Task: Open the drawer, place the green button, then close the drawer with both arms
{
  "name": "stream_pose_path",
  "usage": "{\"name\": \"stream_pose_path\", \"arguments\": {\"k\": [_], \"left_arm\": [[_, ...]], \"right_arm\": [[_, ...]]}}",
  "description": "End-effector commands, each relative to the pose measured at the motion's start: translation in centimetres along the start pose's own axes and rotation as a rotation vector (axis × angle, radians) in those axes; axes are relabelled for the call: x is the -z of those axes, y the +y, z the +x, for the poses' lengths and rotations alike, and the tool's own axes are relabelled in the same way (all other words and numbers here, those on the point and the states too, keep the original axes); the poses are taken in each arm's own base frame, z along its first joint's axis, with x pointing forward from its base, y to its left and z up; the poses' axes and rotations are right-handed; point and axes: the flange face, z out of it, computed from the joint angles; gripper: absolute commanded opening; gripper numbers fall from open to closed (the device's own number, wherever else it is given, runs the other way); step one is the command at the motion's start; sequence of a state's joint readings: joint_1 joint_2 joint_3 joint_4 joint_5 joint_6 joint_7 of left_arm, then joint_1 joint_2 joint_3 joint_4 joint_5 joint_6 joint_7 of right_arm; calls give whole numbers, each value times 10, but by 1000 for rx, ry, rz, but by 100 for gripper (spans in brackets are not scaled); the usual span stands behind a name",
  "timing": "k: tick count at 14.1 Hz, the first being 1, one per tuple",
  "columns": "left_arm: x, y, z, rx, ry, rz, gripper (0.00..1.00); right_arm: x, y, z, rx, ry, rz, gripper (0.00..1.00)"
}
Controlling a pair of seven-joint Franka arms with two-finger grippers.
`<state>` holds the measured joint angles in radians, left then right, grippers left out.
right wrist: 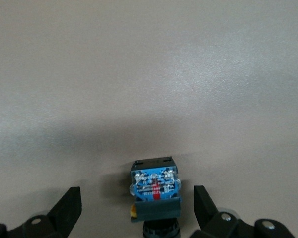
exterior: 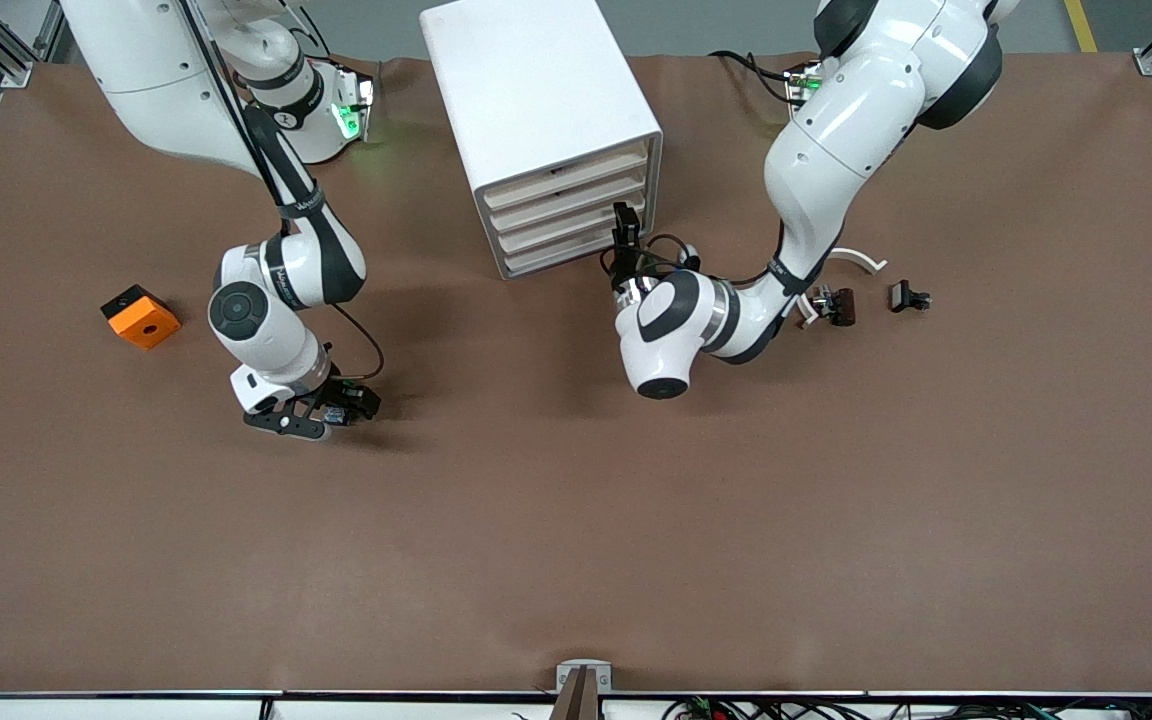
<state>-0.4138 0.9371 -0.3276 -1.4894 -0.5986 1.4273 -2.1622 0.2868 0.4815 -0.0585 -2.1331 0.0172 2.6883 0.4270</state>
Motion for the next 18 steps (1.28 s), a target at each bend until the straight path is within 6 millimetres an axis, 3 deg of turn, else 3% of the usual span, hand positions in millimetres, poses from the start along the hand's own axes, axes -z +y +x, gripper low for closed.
{"name": "stream_pose_path", "arguments": {"k": [1, 7, 12, 13, 15, 16, 18], "left_arm": [[-5, 9, -4, 14, -26, 43, 44], [-15, 17, -6, 20, -33, 71, 18], [-17, 21, -4, 17, -32, 76, 13], [-16, 21, -4, 17, -34, 76, 13], [-14, 21, -3, 19, -37, 72, 14], [-11, 22, -1, 21, -42, 71, 14], [-7, 24, 4, 28, -40, 61, 14]], "right_arm": [[-1, 7, 7, -18, 0, -8, 100], [-5, 13, 8, -34, -5, -12, 100], [-6, 12, 7, -33, -6, -13, 99], [-6, 11, 7, -31, -8, -13, 83], [-7, 10, 6, -34, -11, -14, 37], [-7, 9, 5, -33, -10, -12, 0], [-5, 9, 6, -53, -5, -7, 0]]}}
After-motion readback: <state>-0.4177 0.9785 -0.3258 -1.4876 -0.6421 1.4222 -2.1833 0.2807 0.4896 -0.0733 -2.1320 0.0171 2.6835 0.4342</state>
